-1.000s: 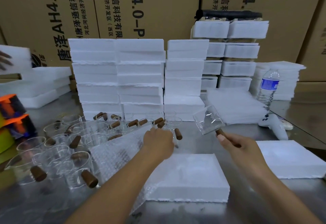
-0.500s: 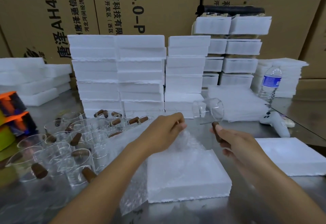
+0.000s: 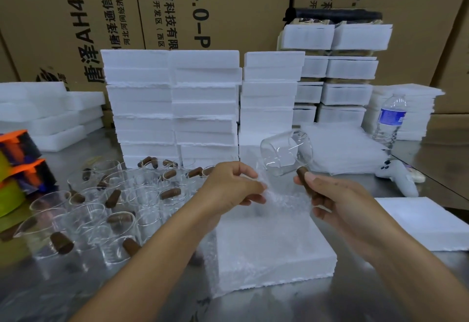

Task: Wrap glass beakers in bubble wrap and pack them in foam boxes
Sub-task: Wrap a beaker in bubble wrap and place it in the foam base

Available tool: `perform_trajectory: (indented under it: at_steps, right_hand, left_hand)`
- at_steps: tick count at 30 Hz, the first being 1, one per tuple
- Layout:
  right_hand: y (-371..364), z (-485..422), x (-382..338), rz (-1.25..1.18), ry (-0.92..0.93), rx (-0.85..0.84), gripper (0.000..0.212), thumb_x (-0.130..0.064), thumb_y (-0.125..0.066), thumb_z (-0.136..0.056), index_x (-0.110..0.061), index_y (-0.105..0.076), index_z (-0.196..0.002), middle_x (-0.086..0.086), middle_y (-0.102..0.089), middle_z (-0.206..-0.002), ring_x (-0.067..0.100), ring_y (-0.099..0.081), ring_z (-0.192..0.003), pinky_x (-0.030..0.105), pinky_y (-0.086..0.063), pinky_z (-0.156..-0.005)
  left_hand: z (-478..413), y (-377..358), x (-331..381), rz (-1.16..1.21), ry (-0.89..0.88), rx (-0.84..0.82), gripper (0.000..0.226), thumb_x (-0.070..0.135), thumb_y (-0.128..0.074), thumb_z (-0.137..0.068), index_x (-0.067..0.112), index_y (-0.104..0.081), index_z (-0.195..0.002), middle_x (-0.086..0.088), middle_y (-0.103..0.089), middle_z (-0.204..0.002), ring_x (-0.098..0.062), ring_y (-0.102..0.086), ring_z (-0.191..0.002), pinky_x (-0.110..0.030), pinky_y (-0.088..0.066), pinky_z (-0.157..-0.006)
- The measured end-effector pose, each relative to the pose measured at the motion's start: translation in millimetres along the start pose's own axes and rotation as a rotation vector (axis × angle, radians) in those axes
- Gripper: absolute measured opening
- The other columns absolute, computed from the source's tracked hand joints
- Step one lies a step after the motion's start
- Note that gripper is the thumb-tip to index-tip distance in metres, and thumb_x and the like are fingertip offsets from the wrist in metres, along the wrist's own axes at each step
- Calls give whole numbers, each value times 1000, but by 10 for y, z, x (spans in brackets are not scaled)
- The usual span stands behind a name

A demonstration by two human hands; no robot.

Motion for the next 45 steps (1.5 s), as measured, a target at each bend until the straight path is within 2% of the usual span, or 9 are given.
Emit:
perform_trajectory:
  at_steps: [5, 9, 13, 20, 24, 31, 35, 40, 45]
  right_hand:
    - [16, 21, -4, 28, 9, -6, 20, -35, -65, -75, -22, -79, -80, -4, -53, -74, 3, -46, -58, 20, -40, -63]
    - [33, 40, -58, 29, 24, -26, 33, -44, -65, -59, -24, -79, -82, -8, -55, -70, 2, -48, -59, 21, -38, -69]
    - [124, 50, -111, 74, 35, -21, 44, -54, -66, -49, -27, -78, -81, -8, -56, -75, 3, -51, -64, 24, -36, -77]
    - [378, 81, 4, 255, -54, 25, 23, -41, -67, -73, -24, -79, -82, -10, -62, -72, 12, -54, -78, 25, -38, -80]
    - [596, 74, 43, 407, -73, 105, 24, -31, -65, -85, -10, -77, -81, -2, -61, -73, 12, -51, -69, 20, -38, -66]
    - [677, 5, 40, 572, -132, 70, 25, -31, -65, -86, -10, -76, -76, 0, -57, -70, 14, -47, -67, 22, -36, -67]
    - [542, -2, 19, 615, -193, -92, 34, -30, -66, -83, -19, -68, -51, -7, -54, -58, 10, -48, -61, 26, -39, -76]
    - [361, -47, -118, 792, -170, -170, 26, -23, -66, -77, 3, -69, -80, -2, -56, -65, 13, -44, -67, 26, -33, -67]
    - [96, -77, -169, 824, -197, -278, 17, -21, -68, -70, -5, -67, -66, 1, -53, -61, 12, -38, -56, 22, -32, -58]
  left_hand:
    - [-12, -31, -218, 193, 173, 20, 34, 7, -78, -74, 12, -49, -91, -4, -69, -66, -13, -65, -51, -20, -48, -49]
    - [-34, -147, -252, 230, 165, 10, 17, 25, -73, -81, 11, -63, -82, 5, -62, -53, -7, -57, -43, -17, -44, -45]
    - [-46, -338, -241, 126, 158, -64, 9, 16, -65, -89, 12, -67, -81, 6, -66, -58, -5, -58, -44, -15, -42, -46]
    - [-93, -499, -280, -43, 208, -74, 7, 14, -64, -89, 7, -67, -89, 5, -69, -62, -3, -59, -45, -15, -44, -50]
    - [-107, -521, -288, -14, 214, -37, 9, 16, -63, -89, 9, -65, -84, 1, -69, -67, -3, -57, -44, -17, -44, -51]
    - [-75, -510, -72, -78, 86, -57, 13, 23, -63, -89, 14, -64, -79, 9, -65, -64, 0, -57, -46, -14, -42, -51]
    - [-46, -472, 176, -135, -27, -58, 20, 27, -68, -85, 22, -65, -66, 12, -56, -56, 0, -49, -48, -9, -36, -47]
    - [9, -503, 377, -125, -98, -94, 15, 27, -68, -85, 24, -67, -71, 22, -55, -49, 9, -49, -46, -6, -35, -49]
    - [55, -417, 525, -122, -182, -12, 17, 27, -69, -85, 24, -67, -68, 10, -66, -74, 1, -58, -67, -1, -41, -50]
Point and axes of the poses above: each hand's wrist, its own z-axis away from the middle knuckle, its own y-axis out of the back of the hand, x = y × z, the point moved 10 cm from there along -z, towards the middle knuckle
